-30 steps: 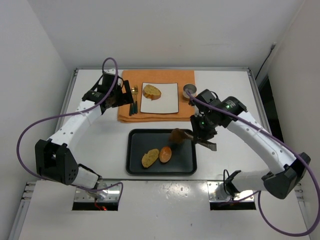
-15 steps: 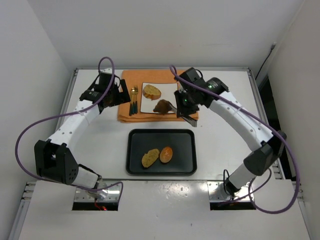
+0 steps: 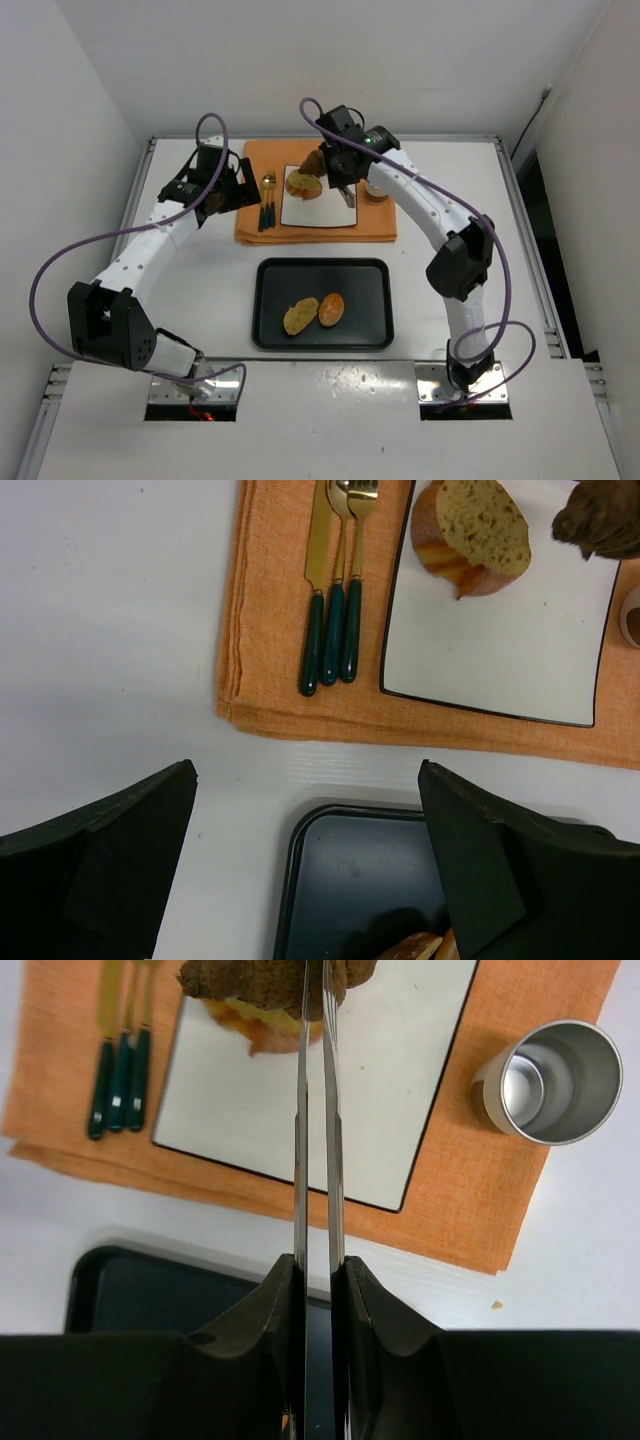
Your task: Place the bread
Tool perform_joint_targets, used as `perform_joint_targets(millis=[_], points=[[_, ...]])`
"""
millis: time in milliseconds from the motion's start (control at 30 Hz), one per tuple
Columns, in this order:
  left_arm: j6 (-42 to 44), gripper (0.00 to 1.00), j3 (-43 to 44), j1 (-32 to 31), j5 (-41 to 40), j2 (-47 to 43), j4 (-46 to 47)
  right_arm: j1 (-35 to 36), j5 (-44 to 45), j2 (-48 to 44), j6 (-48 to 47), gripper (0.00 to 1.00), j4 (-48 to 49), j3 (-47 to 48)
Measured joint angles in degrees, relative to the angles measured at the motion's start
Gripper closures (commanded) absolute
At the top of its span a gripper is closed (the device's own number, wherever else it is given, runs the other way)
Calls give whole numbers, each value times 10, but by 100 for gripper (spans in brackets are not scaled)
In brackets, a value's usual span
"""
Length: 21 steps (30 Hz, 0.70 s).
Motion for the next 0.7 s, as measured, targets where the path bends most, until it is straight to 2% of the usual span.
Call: perform_joint_targets(millis=[400, 500, 567, 700], points=[[0, 1, 0, 0, 3, -6, 0, -23, 18, 14, -4, 94, 28, -116], [0, 1, 0, 0, 3, -6, 0, -26, 18, 14, -4, 90, 38, -118], [0, 1, 0, 0, 4, -6, 0, -28, 19, 14, -4, 80, 47, -118], [0, 1, 0, 0, 4, -6, 0, -29, 19, 14, -3, 71, 56, -118]])
